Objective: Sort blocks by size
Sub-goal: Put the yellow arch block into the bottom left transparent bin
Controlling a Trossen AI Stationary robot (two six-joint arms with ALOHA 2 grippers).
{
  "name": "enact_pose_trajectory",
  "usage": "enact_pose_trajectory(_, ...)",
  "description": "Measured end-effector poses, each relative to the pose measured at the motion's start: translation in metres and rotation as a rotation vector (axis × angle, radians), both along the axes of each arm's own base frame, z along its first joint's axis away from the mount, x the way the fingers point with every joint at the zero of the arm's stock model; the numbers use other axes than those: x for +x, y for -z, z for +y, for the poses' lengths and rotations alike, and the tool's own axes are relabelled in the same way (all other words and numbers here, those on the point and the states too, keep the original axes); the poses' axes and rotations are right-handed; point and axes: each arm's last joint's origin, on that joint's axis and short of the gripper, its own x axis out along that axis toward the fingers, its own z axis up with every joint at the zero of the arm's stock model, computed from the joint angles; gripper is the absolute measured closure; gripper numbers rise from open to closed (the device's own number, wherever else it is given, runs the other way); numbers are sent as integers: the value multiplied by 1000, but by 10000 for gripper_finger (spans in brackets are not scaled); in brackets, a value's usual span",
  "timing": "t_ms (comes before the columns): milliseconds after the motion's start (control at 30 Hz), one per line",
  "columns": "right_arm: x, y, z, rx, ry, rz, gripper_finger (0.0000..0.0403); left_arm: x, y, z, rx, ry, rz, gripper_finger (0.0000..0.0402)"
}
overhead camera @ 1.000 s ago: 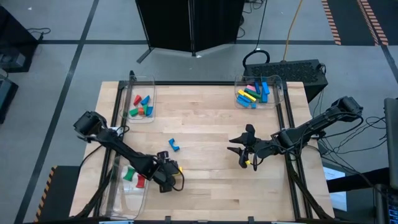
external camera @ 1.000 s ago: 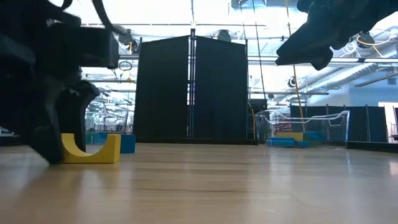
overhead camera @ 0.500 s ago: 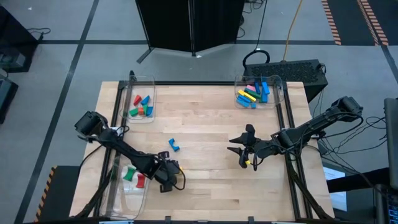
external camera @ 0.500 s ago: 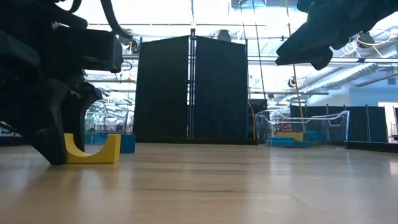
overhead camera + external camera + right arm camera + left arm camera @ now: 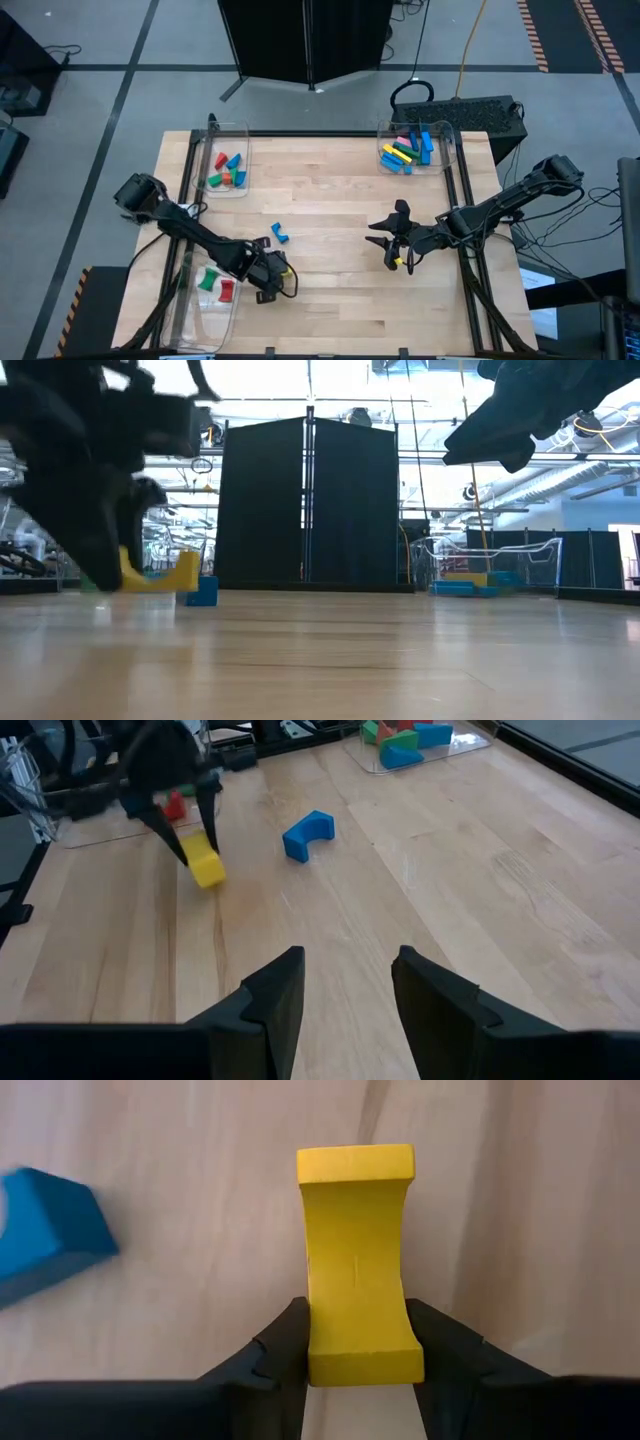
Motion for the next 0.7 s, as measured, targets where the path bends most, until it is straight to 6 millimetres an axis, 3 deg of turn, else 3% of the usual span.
enact_pose_trajectory(167, 0, 0, 0, 0, 0, 0, 255, -13, -25, 7, -8, -56, 16, 269)
enact_pose_trajectory(500, 0, 0, 0, 1, -1, 0, 255, -34, -116, 19, -43, -219, 38, 269)
enact_pose_trajectory(700, 0, 0, 0, 1, -3, 2, 255, -53, -157, 19, -41, -231, 80, 269)
